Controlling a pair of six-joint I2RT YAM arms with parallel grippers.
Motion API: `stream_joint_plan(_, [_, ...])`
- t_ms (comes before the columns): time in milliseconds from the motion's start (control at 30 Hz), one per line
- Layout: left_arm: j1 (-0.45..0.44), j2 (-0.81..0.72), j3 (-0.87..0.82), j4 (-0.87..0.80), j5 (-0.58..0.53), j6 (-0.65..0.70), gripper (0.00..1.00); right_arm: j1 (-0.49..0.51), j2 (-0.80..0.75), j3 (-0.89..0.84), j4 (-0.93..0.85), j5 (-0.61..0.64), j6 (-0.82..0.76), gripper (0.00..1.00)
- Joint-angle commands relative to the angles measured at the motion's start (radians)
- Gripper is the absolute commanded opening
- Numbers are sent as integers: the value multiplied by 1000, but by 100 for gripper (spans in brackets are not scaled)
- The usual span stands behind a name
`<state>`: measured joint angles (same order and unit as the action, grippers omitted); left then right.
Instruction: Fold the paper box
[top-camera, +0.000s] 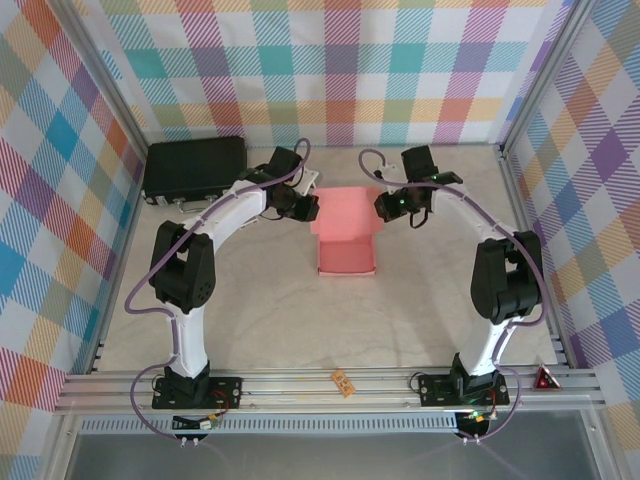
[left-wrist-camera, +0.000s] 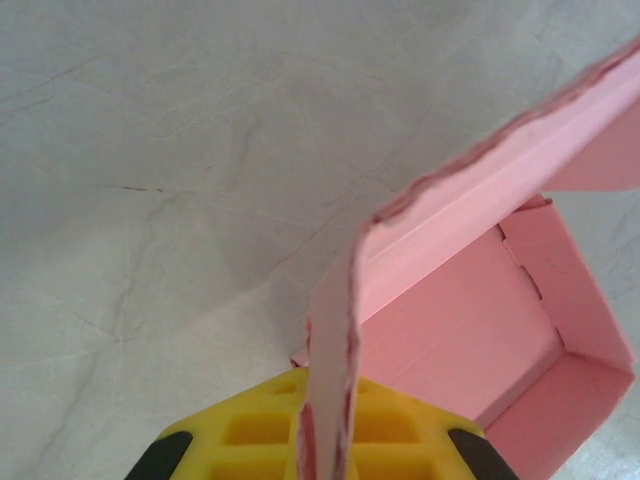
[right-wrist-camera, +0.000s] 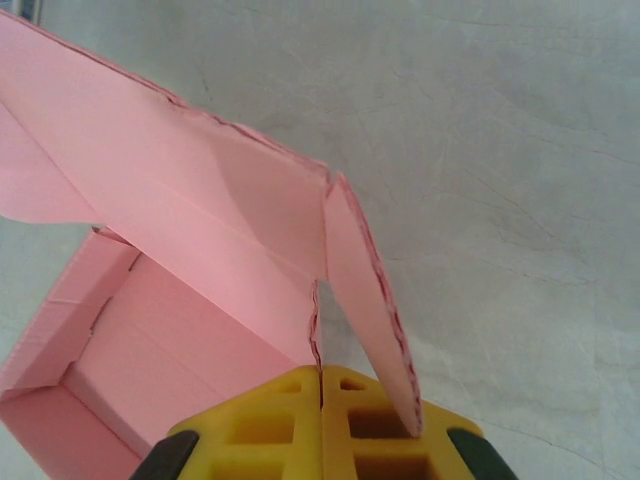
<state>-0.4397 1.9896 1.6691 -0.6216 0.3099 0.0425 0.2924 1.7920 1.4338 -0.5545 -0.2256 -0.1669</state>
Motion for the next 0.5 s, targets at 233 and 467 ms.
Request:
stream_joint_plan(233, [-13,-52,-17,122,-147,-112,8,91,-62,-71,158,236,143,5])
stream_joint_plan(467, [-24,-83,-70,200,-201,-181,10,147,-61,-95,223,376,187,6])
